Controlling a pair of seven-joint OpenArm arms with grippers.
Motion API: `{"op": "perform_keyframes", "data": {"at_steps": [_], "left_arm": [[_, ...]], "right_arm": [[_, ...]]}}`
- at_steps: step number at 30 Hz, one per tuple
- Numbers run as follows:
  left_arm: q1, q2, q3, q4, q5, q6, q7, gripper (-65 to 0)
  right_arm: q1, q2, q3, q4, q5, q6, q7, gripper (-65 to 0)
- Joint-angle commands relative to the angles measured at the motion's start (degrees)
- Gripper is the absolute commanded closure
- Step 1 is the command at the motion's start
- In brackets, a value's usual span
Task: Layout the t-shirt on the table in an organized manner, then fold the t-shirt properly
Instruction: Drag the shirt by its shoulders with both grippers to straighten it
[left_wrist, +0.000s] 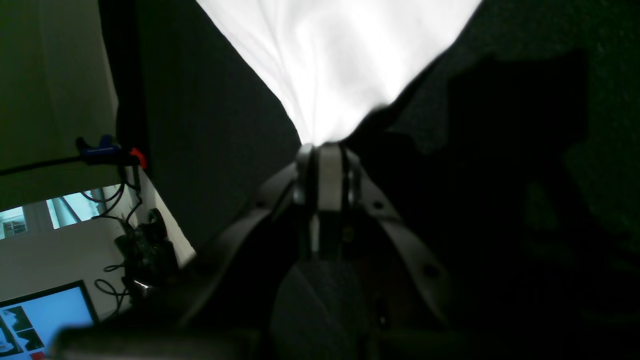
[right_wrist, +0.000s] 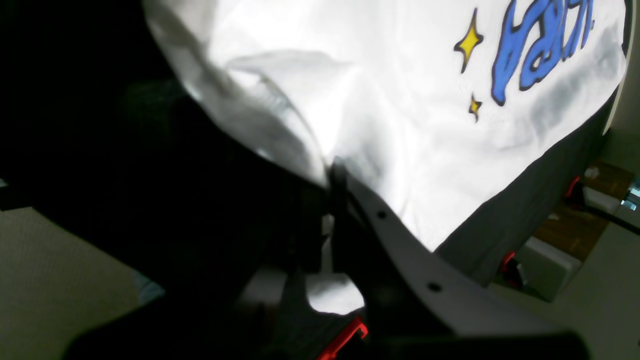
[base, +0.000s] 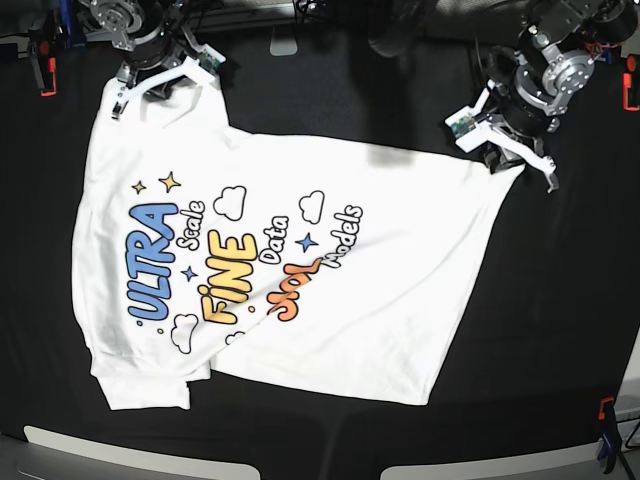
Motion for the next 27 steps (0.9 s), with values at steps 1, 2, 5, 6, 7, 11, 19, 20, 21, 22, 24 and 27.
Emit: {"op": "perform_keyframes", "data": {"at_steps": [1, 2, 5, 6, 7, 11, 19, 20, 21, 22, 24, 27], "left_arm": [[-0.3, -0.6, -0.4, 1.0, 0.6, 1.2, -0.3, 0.0], [-0.3, -0.6, -0.4, 1.0, 0.6, 1.2, -0.2, 0.0], [-0.3, -0.6, -0.4, 1.0, 0.6, 1.2, 0.1, 0.0], [-0.3, -0.6, -0.4, 1.0, 0.6, 1.2, 0.4, 0.0], [-0.3, -0.6, -0.4, 1.0, 0.6, 1.2, 1.0, 0.0], [-0.3, -0.6, -0.4, 1.0, 0.6, 1.9, 3.8, 0.0], [-0.1, -0.7, -0.4, 2.4, 3.2, 7.9, 9.5, 0.0], [0.0, -0.7, -0.4, 2.8, 3.2, 7.9, 10.8, 0.0], [0.1, -0.7, -0.4, 3.2, 3.2, 8.0, 12.0, 0.0], [0.3, -0.7, -0.4, 3.6, 3.2, 8.0, 13.3, 0.0], [1.2, -0.7, -0.4, 4.2, 3.4, 8.0, 15.7, 0.0], [3.9, -0.7, -0.4, 4.5, 5.5, 8.0, 18.9, 0.0]], "right_arm": [[-0.3, 0.8, 0.2, 0.8, -1.4, -0.7, 0.1, 0.0], [-0.7, 0.8, 0.2, 0.8, -1.4, -0.6, 0.0, 0.0], [-3.4, 0.8, 0.2, 1.5, -1.5, -0.6, -0.6, 0.0], [-4.9, 0.8, 0.2, 2.1, -1.7, -0.7, -1.0, 0.0], [-6.6, 0.8, 0.2, 2.8, -2.9, -0.7, -1.3, 0.0], [-13.8, 0.8, 0.3, 6.3, -10.3, -3.0, -2.6, 0.0], [-23.6, 1.1, 0.3, 12.2, -17.4, -4.2, -7.2, 0.0], [-24.6, 1.1, 0.3, 12.5, -18.4, -4.2, -7.7, 0.0], [-25.6, 1.1, 0.3, 12.7, -19.4, -4.7, -8.0, 0.0], [-26.6, 1.1, 0.3, 12.9, -20.0, -5.3, -8.0, 0.0], [-28.6, 1.1, 0.3, 13.3, -21.7, -6.1, -8.5, 0.0], [-31.4, 1.1, 0.3, 14.1, -23.9, -6.3, -9.6, 0.0]]}}
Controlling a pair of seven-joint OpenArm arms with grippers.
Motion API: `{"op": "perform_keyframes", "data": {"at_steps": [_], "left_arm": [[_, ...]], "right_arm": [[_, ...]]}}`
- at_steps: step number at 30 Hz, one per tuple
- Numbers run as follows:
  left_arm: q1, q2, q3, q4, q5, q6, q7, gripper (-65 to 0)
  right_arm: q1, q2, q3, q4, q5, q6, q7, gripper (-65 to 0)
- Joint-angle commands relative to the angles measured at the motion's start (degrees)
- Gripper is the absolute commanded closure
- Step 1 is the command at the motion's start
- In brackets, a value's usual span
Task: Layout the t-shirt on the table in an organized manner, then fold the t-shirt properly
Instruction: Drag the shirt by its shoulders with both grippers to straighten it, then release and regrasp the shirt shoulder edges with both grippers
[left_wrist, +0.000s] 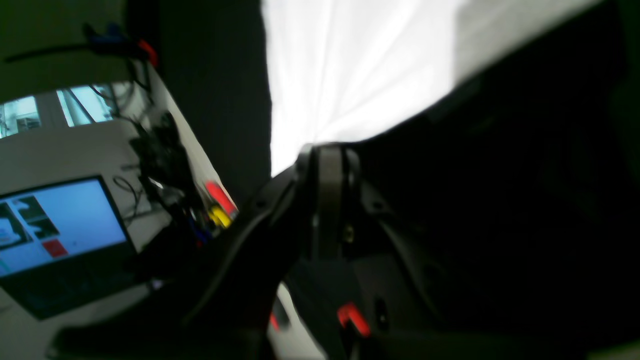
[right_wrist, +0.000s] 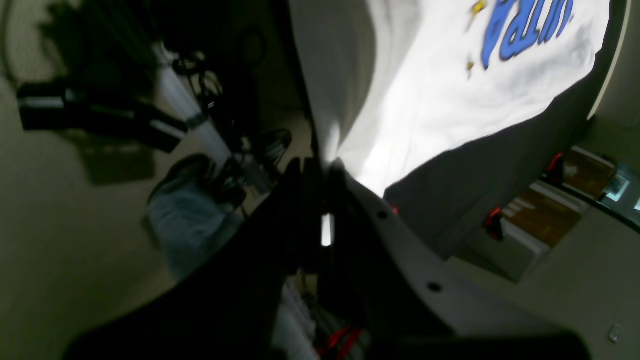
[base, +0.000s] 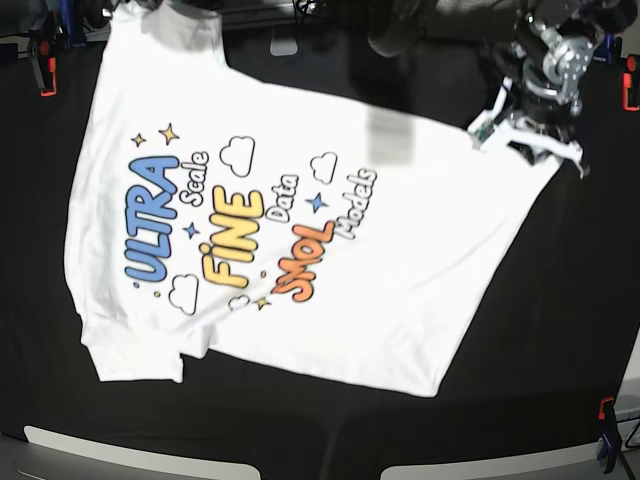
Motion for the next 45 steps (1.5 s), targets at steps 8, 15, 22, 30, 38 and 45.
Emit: {"op": "perform_keyframes", "data": {"at_steps": [8, 15, 22, 30, 38, 45], "left_arm": [[7.3, -0.7, -0.4, 1.0, 11.4, 3.4, 5.7, 0.0], [6.3, -0.6, -0.4, 1.0, 11.7, 3.4, -2.6, 0.0], [2.1, -0.4, -0.4, 1.0, 10.6, 6.4, -9.4, 0.0], [-7.2, -0.4, -0.4, 1.0, -8.7, 7.2, -13.2, 0.0], [-11.1, 0.0, -0.6, 0.8, -11.4, 7.2, -13.7, 0.0], [-11.1, 5.2, -2.2, -0.1, -11.4, 7.3, -12.5, 0.0]], "right_arm": [[-6.7, 0.6, -0.1, 4.2, -6.5, -0.6, -1.0, 0.0], [-5.8, 0.6, 2.3, 6.0, -10.1, -2.7, -1.1, 0.0], [4.7, 0.6, 11.4, 6.0, 5.8, -3.1, 0.3, 0.0], [19.0, 0.4, 16.6, 5.0, 23.4, 3.0, 5.8, 0.0], [29.9, 0.2, 18.0, -2.1, 26.9, 3.8, 6.0, 0.0], [34.4, -2.2, 18.0, -8.7, 29.0, 4.6, 6.3, 0.0]]}}
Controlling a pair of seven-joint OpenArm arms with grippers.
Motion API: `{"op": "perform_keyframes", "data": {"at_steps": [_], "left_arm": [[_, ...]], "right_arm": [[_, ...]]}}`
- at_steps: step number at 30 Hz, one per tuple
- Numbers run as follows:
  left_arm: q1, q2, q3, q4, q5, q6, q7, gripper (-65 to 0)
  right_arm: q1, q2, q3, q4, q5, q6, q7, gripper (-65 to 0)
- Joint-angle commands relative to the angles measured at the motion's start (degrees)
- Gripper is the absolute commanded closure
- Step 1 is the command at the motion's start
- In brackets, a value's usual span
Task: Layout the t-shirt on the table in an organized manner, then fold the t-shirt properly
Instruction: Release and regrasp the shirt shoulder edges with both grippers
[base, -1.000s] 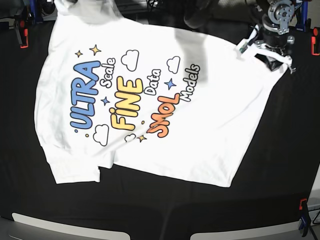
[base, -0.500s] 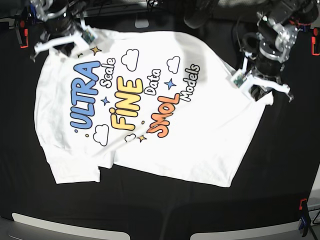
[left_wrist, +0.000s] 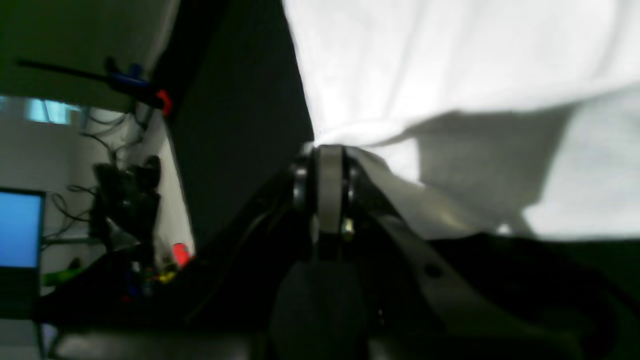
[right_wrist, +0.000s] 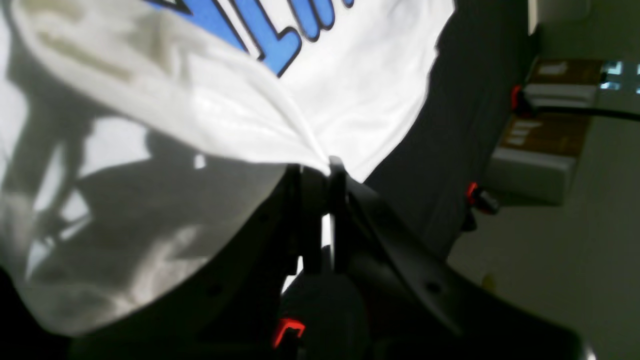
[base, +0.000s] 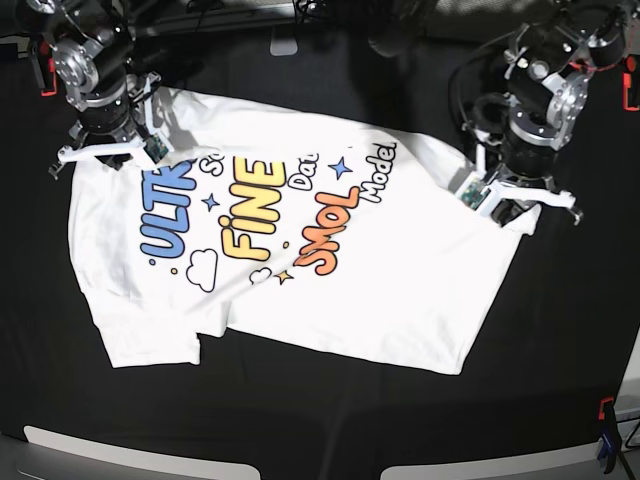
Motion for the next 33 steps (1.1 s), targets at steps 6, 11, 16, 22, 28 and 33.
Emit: {"op": "perform_keyframes", "data": {"at_steps": [6, 11, 16, 22, 28, 33], "left_arm": [[-3.2, 2.5, -2.6, -5.0, 1.1, 1.9, -1.8, 0.0], [-8.7, 3.3, -3.1, -13.6, 0.5, 2.6, -2.4, 0.0], [-11.0, 3.3, -3.1, -15.3, -2.7, 2.6, -2.7, 0.0], [-10.9, 3.3, -3.1, -15.3, -5.2, 2.6, -5.5, 0.0], [-10.9, 3.3, -3.1, -15.3, -5.1, 2.6, -5.6, -10.7], [-11.0, 3.3, -3.1, -15.3, -5.1, 2.6, -3.4, -28.3]], "right_arm": [[0.3, 0.7, 1.1, 0.0, -3.1, -2.1, 0.0, 0.0], [0.3, 0.7, 3.5, 0.0, -2.6, -2.7, -0.2, 0.0], [0.3, 0.7, 4.4, 0.0, -0.7, -2.7, 0.7, 0.0], [0.3, 0.6, 4.4, 0.0, 0.3, -2.0, 4.0, 0.0], [0.3, 0.5, 4.4, 0.0, 0.3, -2.0, 4.7, -18.6], [0.3, 0.0, 4.4, 0.0, -0.1, -4.9, 6.7, -29.0]]}}
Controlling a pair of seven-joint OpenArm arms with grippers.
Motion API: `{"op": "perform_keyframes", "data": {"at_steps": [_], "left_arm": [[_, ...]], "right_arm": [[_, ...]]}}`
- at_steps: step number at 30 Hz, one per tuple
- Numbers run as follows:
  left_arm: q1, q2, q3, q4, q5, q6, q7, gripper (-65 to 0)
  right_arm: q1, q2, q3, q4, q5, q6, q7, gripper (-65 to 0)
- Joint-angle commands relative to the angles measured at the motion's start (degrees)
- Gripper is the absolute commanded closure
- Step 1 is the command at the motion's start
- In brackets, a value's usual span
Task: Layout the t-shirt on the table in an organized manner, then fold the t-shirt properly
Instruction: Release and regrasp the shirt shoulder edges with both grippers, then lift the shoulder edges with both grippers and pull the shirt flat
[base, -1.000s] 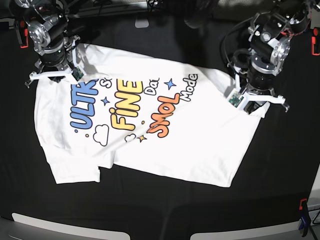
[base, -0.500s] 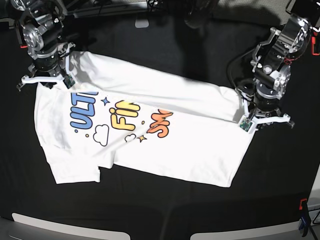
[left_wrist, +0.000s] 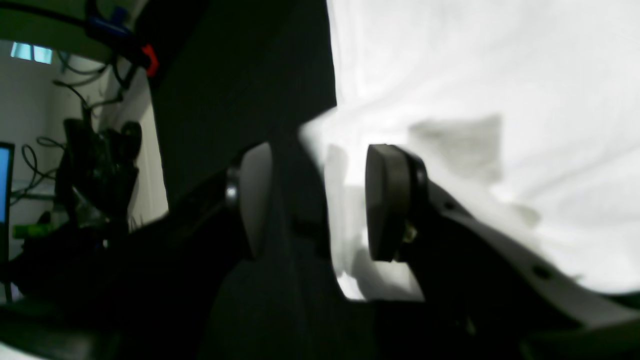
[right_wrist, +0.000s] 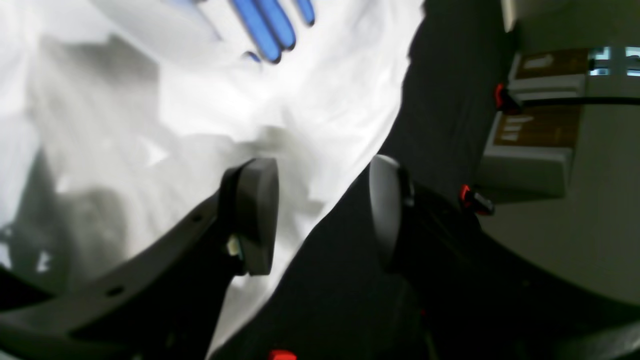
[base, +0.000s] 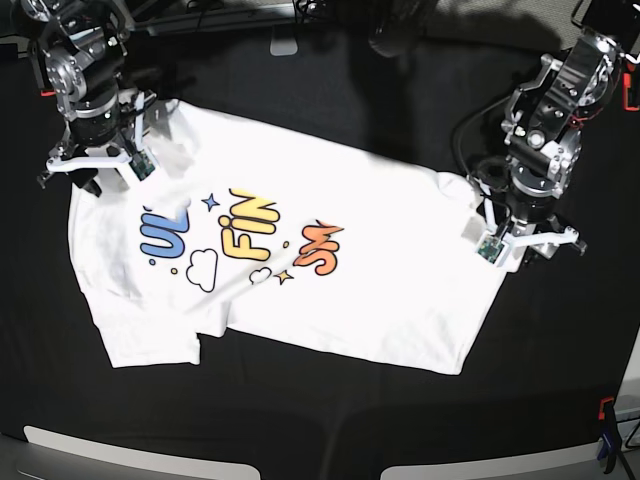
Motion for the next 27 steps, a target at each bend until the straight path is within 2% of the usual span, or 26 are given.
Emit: {"op": "perform_keyframes", "data": {"at_steps": [1, 5, 6, 8, 11, 13, 16, 19, 21, 23, 27], "left_arm": [[-0.8, -0.7, -0.4, 0.9, 0.9, 1.3, 0.5, -28.3], [-0.8, -0.7, -0.4, 0.9, 1.1, 1.0, 7.4, -28.2], [-0.7, -0.7, -0.4, 0.9, 1.1, -0.2, 9.1, -28.2], [-0.4, -0.7, -0.4, 1.3, 1.1, -4.5, 10.8, -28.2], [2.2, -0.8, -0.4, 5.8, 2.5, -9.0, 9.1, -28.1], [4.5, -1.0, -0.3, 10.8, 3.5, -14.6, 8.4, -28.1], [7.5, -4.1, -0.3, 15.9, -0.9, -19.9, 5.4, -28.1], [9.4, -7.9, -0.3, 15.4, -0.5, -21.9, 2.5, -28.1], [9.7, -10.1, -0.3, 13.5, 0.1, -22.1, -1.7, -28.1], [9.6, -11.3, -0.3, 10.4, 3.3, -21.9, -6.2, -28.1], [8.0, -10.4, -0.3, 4.8, 4.6, -20.6, -3.4, -28.1]], "right_arm": [[0.3, 0.3, 0.5, 0.7, -1.0, -1.6, 0.6, -28.9], [-0.3, -1.6, 0.4, 2.8, -0.6, -1.5, -3.1, -28.8], [-1.1, -1.8, 0.4, 4.2, -0.6, -1.0, -3.2, -28.8], [-3.6, -2.0, 0.4, 7.9, -0.6, 0.2, -3.0, -28.8], [-8.0, -2.0, 0.4, 14.1, -0.8, 1.4, -3.1, -28.8], [-11.0, -2.0, 0.4, 16.8, -1.0, 1.4, -3.1, -28.8], [-14.2, -2.1, 0.4, 17.9, -1.0, 1.4, -3.1, -28.8], [-15.5, -2.1, 0.4, 17.9, -1.0, 1.4, -3.5, -28.8], [-15.4, -2.2, 0.4, 17.9, -1.0, 1.3, -3.7, -28.8], [-15.4, -2.2, 0.4, 17.9, -1.0, 1.4, -3.6, -28.8], [-15.4, -2.2, 0.4, 17.9, -1.0, 1.4, -3.7, -28.8]]}}
